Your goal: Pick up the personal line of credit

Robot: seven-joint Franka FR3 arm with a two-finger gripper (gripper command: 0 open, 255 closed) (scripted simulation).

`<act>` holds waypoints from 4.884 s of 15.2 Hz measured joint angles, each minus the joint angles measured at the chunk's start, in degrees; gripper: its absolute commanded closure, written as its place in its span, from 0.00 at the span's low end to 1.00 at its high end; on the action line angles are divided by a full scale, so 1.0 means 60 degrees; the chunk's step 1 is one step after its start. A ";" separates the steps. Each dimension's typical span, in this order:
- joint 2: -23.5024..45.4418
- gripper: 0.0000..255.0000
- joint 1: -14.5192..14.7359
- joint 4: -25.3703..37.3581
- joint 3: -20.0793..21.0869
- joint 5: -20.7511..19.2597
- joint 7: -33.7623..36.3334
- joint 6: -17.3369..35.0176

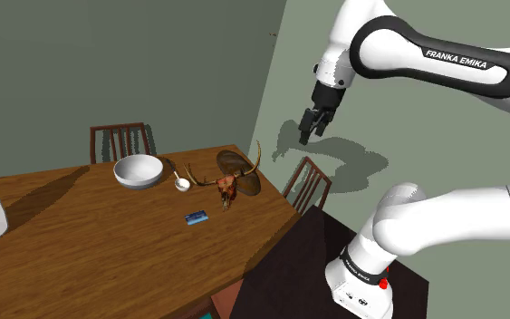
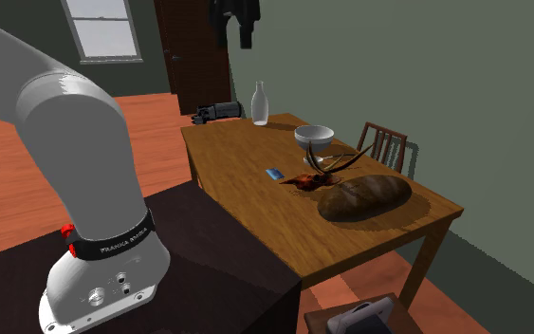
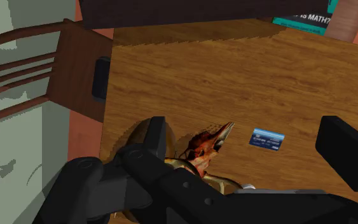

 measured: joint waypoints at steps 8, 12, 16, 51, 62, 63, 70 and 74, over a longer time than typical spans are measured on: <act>0.0363 0.00 0.0436 -0.1715 -0.0886 -0.0067 -0.1918 0.2738; 0.1082 0.00 0.0842 -0.2498 -0.1452 0.0063 -0.3218 0.4649; 0.2240 0.00 0.1398 -0.2877 -0.2144 0.0381 -0.4733 0.6560; 1.4381 0.00 0.4054 0.3863 -0.2336 1.3832 -2.3016 0.9079; 1.4580 1.00 0.4020 0.3984 -0.2279 1.3975 -2.3160 0.9108; 1.4576 1.00 0.4022 0.3984 -0.2281 1.3968 -2.3151 0.9107; 1.3818 1.00 0.4175 0.3569 -0.2494 1.3400 -2.2561 0.9000; 1.3327 1.00 0.4298 0.3320 -0.2635 1.3008 -2.2140 0.8936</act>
